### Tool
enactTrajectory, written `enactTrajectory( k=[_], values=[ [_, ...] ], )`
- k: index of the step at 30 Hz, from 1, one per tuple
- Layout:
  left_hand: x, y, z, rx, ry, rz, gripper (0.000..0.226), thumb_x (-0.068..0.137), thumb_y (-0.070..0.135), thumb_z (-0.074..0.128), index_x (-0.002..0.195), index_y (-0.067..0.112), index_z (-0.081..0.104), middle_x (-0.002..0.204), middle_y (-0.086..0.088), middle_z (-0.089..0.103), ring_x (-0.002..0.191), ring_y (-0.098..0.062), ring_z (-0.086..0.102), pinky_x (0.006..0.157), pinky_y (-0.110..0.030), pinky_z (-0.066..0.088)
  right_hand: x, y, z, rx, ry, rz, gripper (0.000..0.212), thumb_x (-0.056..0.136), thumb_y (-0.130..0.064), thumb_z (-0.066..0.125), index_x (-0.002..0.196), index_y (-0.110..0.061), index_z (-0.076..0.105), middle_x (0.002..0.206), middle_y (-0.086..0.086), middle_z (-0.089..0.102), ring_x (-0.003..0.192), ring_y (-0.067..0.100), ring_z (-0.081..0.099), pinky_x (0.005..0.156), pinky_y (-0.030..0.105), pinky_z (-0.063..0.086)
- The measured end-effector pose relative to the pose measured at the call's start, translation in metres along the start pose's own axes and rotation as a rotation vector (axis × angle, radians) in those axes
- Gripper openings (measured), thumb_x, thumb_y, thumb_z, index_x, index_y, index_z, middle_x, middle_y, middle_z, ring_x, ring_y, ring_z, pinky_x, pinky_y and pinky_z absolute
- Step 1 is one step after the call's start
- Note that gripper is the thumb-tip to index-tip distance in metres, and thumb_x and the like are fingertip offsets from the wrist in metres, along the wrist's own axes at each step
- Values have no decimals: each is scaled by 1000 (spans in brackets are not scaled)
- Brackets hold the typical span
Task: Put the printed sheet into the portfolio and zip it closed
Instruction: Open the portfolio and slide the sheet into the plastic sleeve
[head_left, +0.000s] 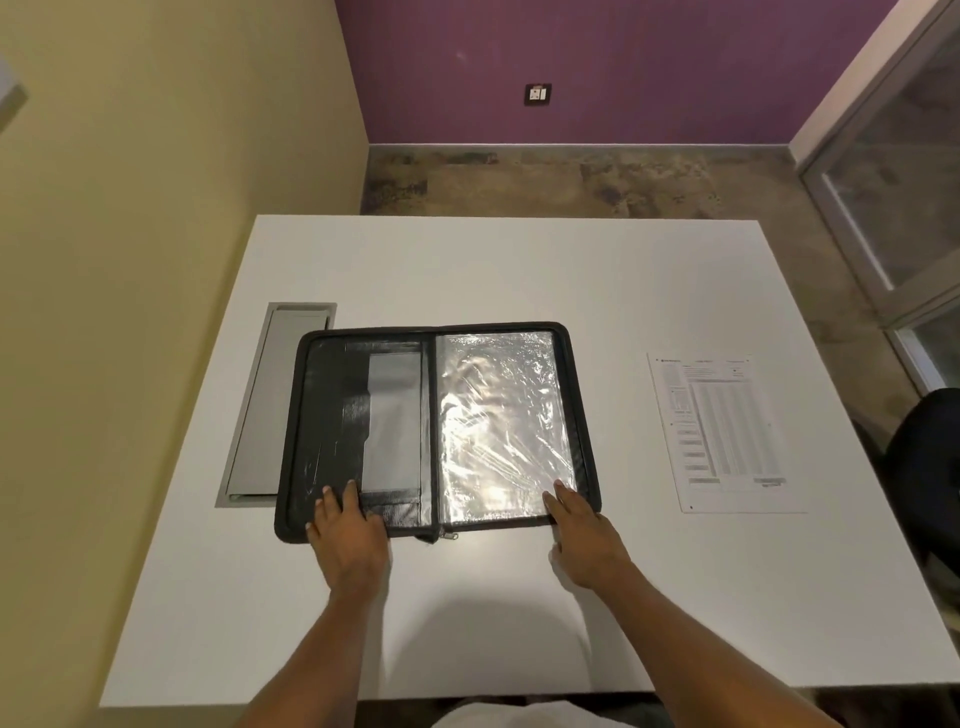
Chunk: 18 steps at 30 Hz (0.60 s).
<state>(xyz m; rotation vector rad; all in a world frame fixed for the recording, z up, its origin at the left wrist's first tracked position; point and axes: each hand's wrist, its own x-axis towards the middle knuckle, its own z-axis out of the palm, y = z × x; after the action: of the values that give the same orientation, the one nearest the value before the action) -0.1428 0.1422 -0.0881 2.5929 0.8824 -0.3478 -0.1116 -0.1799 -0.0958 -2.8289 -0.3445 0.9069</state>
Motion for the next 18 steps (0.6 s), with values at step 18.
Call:
enactTrajectory(
  k=[18],
  values=[
    [-30, 133, 16, 9, 81, 153, 63, 105, 17, 51, 163, 6, 29, 171, -19, 23, 160, -36, 19, 131, -50, 19, 6, 91, -91, 120, 227, 20, 69, 98, -29, 52, 159, -12, 24, 165, 9, 30, 145, 28, 39, 117, 40, 36]
  ],
)
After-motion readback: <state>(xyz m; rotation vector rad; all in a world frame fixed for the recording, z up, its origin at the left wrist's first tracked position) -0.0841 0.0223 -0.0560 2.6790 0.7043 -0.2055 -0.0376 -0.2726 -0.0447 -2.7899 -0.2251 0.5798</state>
